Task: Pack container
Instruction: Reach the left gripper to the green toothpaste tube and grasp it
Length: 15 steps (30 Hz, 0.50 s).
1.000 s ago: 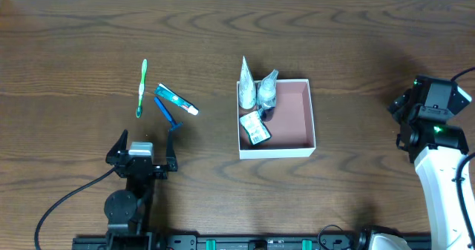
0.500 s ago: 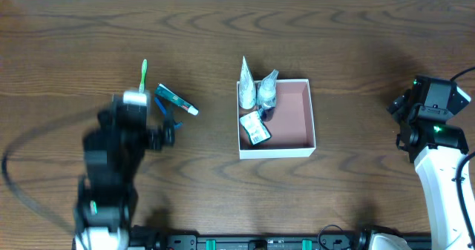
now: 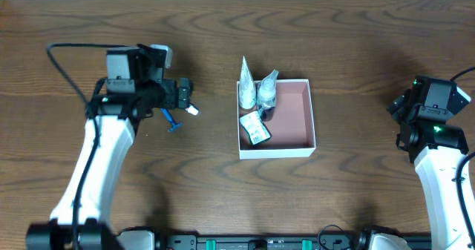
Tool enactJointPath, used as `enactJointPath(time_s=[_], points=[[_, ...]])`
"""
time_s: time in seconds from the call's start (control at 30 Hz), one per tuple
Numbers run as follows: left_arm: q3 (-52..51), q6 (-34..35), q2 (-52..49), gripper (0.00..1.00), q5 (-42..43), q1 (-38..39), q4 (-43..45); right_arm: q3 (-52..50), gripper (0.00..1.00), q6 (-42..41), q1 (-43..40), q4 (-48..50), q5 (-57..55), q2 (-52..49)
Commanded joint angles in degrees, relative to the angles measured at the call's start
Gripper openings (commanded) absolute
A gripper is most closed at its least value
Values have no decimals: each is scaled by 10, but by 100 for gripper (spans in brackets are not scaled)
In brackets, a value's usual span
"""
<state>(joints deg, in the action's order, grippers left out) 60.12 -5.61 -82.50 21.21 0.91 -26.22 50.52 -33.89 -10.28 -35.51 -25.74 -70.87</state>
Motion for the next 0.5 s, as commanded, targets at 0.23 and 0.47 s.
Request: enactJointPath(time_s=[0.23,0.47], points=[[8,108,-52,98,74,-2,21,4,99,1,-3,-1,-8,-2],[5,378,-78,98,-120,0,-20,4,99,1,-3,0,-8,-2]])
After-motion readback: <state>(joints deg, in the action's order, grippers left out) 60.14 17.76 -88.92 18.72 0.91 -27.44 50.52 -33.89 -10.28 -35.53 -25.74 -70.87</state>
